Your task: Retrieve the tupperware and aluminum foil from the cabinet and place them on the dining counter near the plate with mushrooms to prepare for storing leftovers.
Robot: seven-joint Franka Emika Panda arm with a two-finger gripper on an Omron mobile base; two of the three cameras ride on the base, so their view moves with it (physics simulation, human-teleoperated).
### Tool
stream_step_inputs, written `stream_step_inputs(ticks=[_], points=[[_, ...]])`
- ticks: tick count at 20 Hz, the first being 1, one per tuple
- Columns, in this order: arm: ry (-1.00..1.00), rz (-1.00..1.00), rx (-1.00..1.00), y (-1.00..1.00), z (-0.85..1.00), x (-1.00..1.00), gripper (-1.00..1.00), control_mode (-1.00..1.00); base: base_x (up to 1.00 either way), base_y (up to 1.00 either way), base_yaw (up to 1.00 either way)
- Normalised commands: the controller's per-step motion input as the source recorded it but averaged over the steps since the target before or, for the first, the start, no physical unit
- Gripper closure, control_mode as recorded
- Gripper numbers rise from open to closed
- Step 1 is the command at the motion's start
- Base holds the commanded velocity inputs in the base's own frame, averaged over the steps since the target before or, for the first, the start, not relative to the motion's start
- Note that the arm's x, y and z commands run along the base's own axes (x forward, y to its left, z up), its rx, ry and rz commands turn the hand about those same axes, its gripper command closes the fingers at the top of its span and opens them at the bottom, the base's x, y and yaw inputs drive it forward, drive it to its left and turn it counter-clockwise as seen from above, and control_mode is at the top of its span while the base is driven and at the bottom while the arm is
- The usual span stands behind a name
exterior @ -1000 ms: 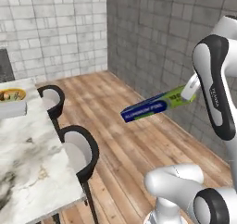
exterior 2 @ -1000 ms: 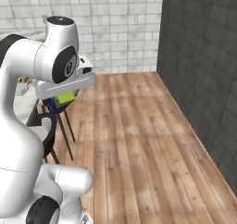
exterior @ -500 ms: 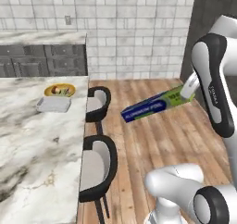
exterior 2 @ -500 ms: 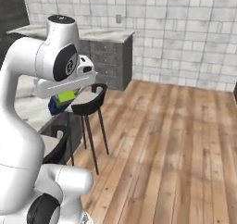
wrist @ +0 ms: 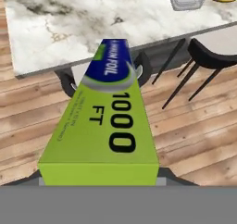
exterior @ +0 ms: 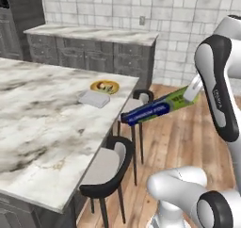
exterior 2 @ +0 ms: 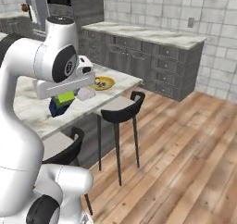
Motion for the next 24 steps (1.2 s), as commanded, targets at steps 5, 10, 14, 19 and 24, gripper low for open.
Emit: stream_step_inputs(ticks=[5,10,14,19,24], points=[[0.00,0.00,0.00,0.00,0.00,0.00,1.00,1.00,0.47,-1.00,0.45],[0.00,0.00,0.00,0.00,0.00,0.00,1.00,1.00,0.37,-1.00,0.32],[0.00,0.00,0.00,0.00,0.00,0.00,1.00,1.00,0.53,-1.00,0.39],[0.00,0.00,0.00,0.00,0.00,0.00,1.00,1.00,0.70,-0.87,0.52],[0.00,0.00,0.00,0.00,0.00,0.00,1.00,1.00,0.76,-0.76,0.56]])
